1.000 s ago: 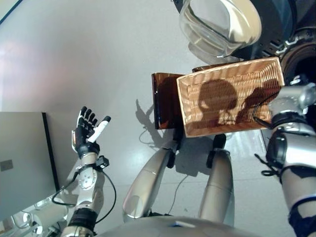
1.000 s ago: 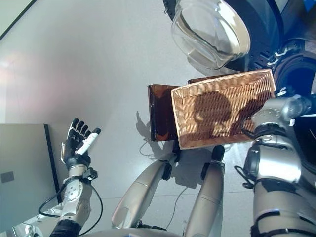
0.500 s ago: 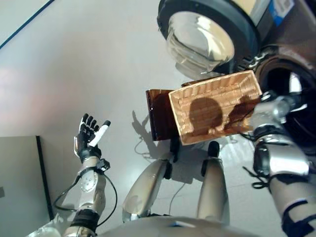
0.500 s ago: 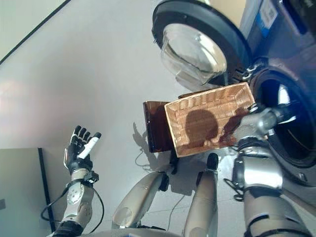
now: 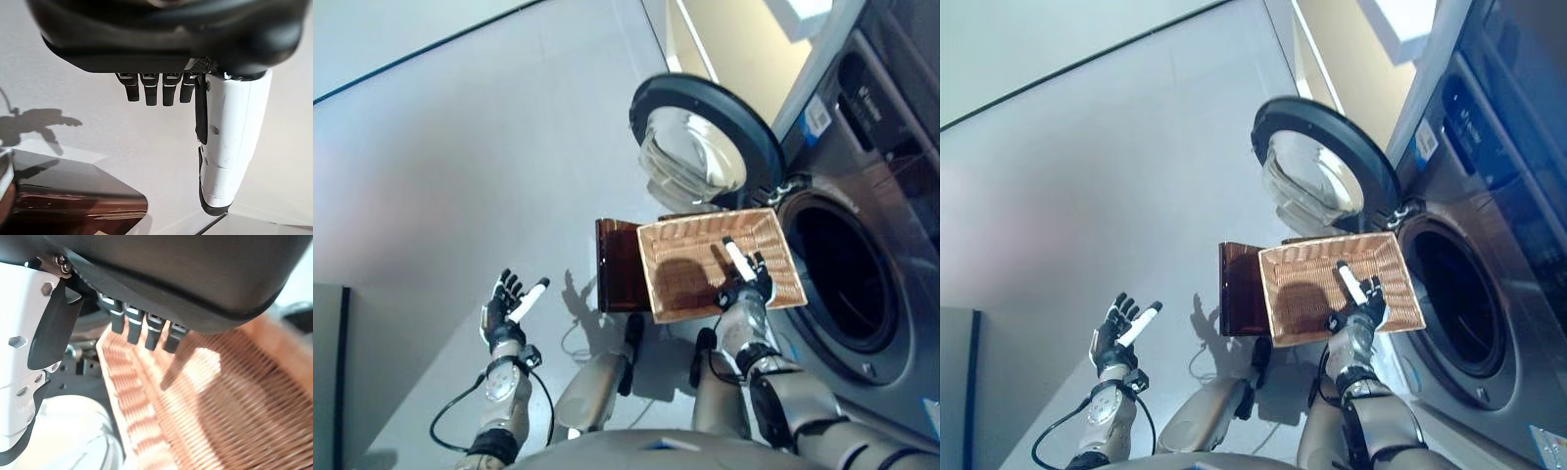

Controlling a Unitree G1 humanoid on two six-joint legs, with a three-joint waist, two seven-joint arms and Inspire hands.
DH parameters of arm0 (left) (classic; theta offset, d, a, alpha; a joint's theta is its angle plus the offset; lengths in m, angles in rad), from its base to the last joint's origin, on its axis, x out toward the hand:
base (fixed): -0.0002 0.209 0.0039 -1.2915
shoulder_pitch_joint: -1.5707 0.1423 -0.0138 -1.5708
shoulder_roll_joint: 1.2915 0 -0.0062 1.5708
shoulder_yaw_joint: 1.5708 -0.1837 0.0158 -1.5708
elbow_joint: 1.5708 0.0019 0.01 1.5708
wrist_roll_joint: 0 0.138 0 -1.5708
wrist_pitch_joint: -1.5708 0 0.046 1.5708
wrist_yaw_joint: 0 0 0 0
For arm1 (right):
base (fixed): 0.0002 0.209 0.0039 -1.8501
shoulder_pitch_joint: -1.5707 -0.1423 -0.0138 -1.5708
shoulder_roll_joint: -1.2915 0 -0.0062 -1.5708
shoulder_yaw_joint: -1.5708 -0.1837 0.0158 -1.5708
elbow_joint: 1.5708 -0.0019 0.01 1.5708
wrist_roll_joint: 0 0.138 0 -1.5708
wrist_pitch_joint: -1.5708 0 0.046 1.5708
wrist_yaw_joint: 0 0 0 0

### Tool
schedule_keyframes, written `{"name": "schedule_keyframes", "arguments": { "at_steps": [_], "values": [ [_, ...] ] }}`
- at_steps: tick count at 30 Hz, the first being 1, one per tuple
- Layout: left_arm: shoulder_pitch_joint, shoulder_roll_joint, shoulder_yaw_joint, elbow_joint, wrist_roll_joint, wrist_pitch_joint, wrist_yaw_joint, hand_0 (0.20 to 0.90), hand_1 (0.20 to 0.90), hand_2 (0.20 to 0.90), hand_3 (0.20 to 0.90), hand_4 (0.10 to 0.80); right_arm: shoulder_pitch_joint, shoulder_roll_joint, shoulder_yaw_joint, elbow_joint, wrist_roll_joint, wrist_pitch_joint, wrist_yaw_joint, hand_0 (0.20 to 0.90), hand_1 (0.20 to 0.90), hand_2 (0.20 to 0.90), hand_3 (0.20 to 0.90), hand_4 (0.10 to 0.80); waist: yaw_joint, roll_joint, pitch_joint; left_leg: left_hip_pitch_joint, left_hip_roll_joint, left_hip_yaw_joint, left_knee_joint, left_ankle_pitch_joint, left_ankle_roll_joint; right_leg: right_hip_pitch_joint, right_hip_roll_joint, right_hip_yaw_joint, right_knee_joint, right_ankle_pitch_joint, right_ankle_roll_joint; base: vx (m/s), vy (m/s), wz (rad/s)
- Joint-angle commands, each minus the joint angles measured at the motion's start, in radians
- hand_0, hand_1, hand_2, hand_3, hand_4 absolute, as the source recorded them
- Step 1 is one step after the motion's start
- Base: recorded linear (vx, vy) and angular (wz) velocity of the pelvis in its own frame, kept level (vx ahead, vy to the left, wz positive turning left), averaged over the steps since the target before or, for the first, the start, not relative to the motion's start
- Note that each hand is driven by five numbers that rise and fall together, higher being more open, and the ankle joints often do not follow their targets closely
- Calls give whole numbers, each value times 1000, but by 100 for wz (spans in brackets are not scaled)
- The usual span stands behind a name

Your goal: Pick up the clothes and place them into the washing machine

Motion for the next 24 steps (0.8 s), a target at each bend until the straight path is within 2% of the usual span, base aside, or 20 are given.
{"name": "schedule_keyframes", "arguments": {
  "at_steps": [1, 3, 4, 6, 7, 9, 11, 14, 16, 19, 24],
  "values": [
    [-34, 49, 36, 53, 58, -30, -14, 900, 900, 900, 900, 800, 31, -57, 30, 9, -161, 9, 20, 900, 900, 900, 900, 800, 7, -20, -72, -6, 0, 4, -3, -35, -47, 170, -14, -30, -204, 55, 6, 70, -17, 3],
    [-38, 52, 36, 136, 76, -17, -20, 900, 900, 900, 900, 800, 81, -63, 44, 13, -235, 31, 27, 900, 900, 900, 900, 800, -4, -38, -94, 21, 1, 6, -15, -39, -47, 200, -13, -38, -230, 64, 10, 79, -27, 1],
    [-38, 58, 38, 197, 107, 2, -28, 900, 900, 900, 900, 800, 127, -70, 58, 30, -329, 59, 32, 900, 900, 900, 900, 800, -10, -52, -121, 53, 2, 7, -29, -44, -45, 232, -13, -43, -253, 70, 17, 74, -20, -1],
    [-37, 58, 38, 198, 107, 1, -28, 900, 900, 900, 900, 800, 128, -70, 58, 29, -330, 59, 31, 900, 900, 900, 900, 800, -11, -51, -119, 57, 2, 6, -31, -44, -45, 237, -13, -45, -256, 71, 17, 72, -4, 1],
    [-30, 55, 32, 298, 137, 34, -59, 900, 900, 900, 900, 800, 206, -79, 59, 38, -429, 85, 48, 900, 900, 900, 900, 800, -34, -68, -159, 96, 3, 14, -47, -52, -44, 275, -12, -45, -285, 77, 26, 80, 3, -1],
    [-31, 61, 26, 337, 163, 40, -56, 900, 900, 900, 900, 800, 235, -79, 64, 50, -468, 94, 47, 900, 900, 900, 900, 800, -43, -73, -171, 115, 3, 15, -55, -52, -43, 293, -11, -45, -295, 81, 28, 68, 2, 1],
    [-33, 61, 18, 403, 200, 67, -75, 900, 900, 900, 900, 800, 290, -96, 129, 63, -658, 124, 42, 900, 900, 900, 900, 800, -54, -88, -207, 152, 7, 21, -71, -57, -42, 332, -13, -41, -324, 93, 34, 59, -15, -10],
    [-33, 68, 4, 428, 240, 70, -73, 900, 900, 900, 900, 800, 305, -98, 145, 79, -718, 136, 39, 900, 900, 900, 900, 800, -58, -92, -216, 168, 6, 21, -78, -57, -41, 347, -13, -39, -333, 98, 36, 13, -10, -5],
    [-26, 79, -35, 490, 355, 87, -41, 900, 900, 900, 900, 800, 387, -114, 228, 31, -975, 159, -7, 900, 900, 900, 900, 800, -85, -103, -249, 202, 13, 38, -115, -48, -44, 368, -16, -25, -375, 128, 45, -50, -7, -2],
    [-23, 73, -46, 527, 389, 105, -51, 900, 900, 900, 900, 800, 421, -110, 213, 68, -994, 174, -3, 900, 900, 900, 900, 800, -94, -104, -272, 224, 13, 44, -142, -41, -48, 385, -17, -22, -399, 138, 52, -8, -7, -13],
    [-20, 57, -52, 581, 440, 151, -89, 900, 900, 900, 900, 800, 446, -104, 203, 165, -1046, 201, 20, 900, 900, 900, 900, 800, -105, -109, -282, 277, 18, 46, -142, -48, -45, 430, -12, -18, -375, 117, 45, 27, -21, -9]
  ]
}}
